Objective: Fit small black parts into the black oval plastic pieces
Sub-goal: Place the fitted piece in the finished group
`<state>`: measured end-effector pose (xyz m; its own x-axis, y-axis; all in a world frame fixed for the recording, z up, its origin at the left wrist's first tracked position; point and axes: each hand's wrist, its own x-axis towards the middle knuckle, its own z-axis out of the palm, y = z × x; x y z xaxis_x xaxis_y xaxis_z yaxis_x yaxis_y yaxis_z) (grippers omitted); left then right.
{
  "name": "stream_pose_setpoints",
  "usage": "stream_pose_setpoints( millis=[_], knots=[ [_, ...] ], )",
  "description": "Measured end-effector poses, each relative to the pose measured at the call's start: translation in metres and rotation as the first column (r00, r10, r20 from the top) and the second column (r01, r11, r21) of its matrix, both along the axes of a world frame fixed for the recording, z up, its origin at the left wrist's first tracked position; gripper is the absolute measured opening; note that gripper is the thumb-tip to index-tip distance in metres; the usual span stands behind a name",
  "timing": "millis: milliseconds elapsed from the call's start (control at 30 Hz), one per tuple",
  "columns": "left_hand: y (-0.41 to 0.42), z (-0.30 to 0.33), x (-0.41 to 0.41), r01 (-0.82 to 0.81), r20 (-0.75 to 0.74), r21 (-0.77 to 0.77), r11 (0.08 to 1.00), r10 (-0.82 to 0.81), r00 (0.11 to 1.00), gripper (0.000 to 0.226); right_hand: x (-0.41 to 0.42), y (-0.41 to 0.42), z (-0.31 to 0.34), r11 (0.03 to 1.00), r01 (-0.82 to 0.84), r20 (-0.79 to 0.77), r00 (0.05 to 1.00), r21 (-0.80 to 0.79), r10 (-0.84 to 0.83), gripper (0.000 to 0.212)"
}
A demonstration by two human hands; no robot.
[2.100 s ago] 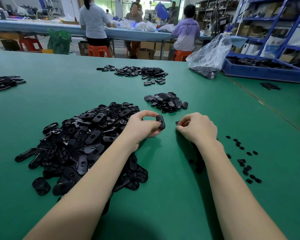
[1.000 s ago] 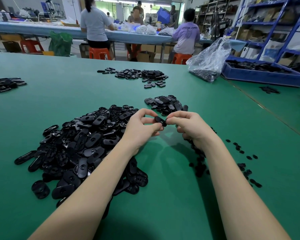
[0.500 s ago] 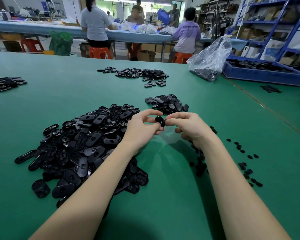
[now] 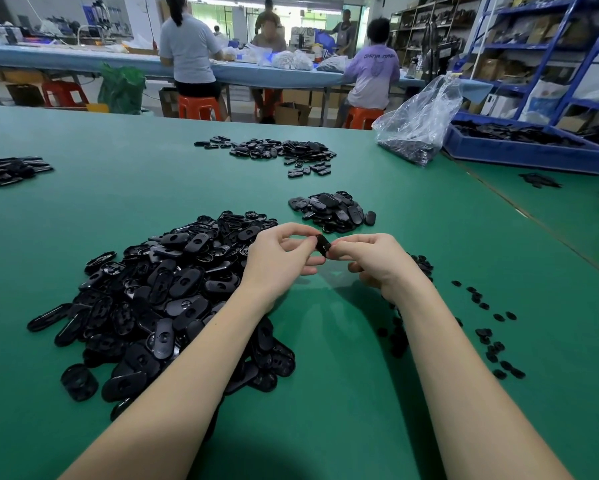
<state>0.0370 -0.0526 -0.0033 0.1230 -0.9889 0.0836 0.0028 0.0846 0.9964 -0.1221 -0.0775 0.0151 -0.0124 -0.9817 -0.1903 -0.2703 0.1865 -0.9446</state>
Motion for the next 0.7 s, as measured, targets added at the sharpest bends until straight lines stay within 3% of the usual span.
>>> stream_pose_setpoints(
  millis=[467,567,700],
  knots=[
    [-0.0029,-0.0028,0.0010,0.017,0.094,-0.043,0.999,-0.013,0.996,0.013,0.0020,0.0037,0.0029,0.998,0.002,-0.042,0.999,-0.057,-0.005,0.014],
    [-0.0026,-0.0031,0.0014,0.009,0.065,-0.013,1.000,-0.008,0.998,0.012,0.0007,0.0046,0.0024,0.993,-0.045,-0.131,0.991,-0.106,0.031,0.012],
    [-0.0027,0.0000,0.0040,0.021,-0.005,0.044,0.999,-0.021,1.000,0.016,-0.0004,0.0075,0.0022,0.996,-0.081,-0.056,0.995,-0.046,0.078,0.012]
  ],
)
